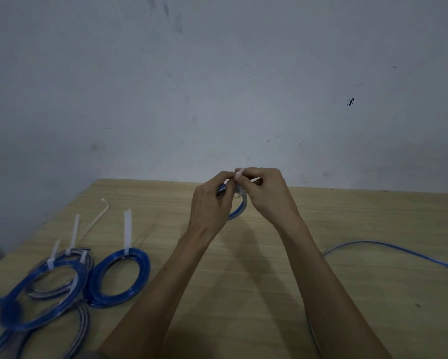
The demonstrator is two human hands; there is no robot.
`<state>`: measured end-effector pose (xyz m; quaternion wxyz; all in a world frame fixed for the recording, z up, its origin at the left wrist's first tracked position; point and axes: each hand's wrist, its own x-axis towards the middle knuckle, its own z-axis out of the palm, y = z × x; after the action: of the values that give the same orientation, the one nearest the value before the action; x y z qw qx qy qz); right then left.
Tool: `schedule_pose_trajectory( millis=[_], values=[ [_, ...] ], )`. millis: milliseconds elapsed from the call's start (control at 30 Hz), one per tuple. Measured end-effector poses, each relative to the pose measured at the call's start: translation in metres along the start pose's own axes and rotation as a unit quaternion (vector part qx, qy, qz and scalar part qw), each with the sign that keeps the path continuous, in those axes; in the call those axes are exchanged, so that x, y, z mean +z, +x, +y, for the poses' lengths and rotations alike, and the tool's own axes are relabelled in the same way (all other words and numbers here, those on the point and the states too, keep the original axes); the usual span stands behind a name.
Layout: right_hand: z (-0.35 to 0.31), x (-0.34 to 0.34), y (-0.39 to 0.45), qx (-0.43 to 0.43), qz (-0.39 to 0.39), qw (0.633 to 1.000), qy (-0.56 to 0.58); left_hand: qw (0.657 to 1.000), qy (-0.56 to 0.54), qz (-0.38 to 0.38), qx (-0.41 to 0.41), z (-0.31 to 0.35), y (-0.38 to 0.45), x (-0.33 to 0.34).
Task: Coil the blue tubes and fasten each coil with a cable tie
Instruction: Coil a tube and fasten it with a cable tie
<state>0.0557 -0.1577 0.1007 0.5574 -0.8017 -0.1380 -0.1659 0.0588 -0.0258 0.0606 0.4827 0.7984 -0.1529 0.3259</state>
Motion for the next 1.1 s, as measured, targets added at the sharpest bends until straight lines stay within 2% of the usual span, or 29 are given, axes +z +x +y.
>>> schedule_pose_trajectory(
  millis=[233,400,633,867,1100],
  values=[
    [0.002,0.004,0.001,-0.043,0.064,0.997,0.001,0.988,-0.132,-0.031,-0.074,0.01,0.004,-0.003],
    [0.005,-0.007,0.003,-0.053,0.055,0.995,-0.066,0.965,-0.198,-0.046,-0.166,0.011,0.004,-0.003],
    [0.008,-0.013,0.004,-0.057,0.058,0.994,-0.07,0.953,-0.241,-0.069,-0.17,0.013,0.0,-0.004],
    [0.012,-0.014,0.005,-0.029,0.049,0.998,-0.012,0.944,-0.256,-0.082,-0.194,0.01,-0.001,-0.003],
    [0.023,-0.039,0.014,0.012,0.135,0.989,0.056,0.935,-0.24,-0.159,-0.206,0.011,-0.016,0.007]
  ],
)
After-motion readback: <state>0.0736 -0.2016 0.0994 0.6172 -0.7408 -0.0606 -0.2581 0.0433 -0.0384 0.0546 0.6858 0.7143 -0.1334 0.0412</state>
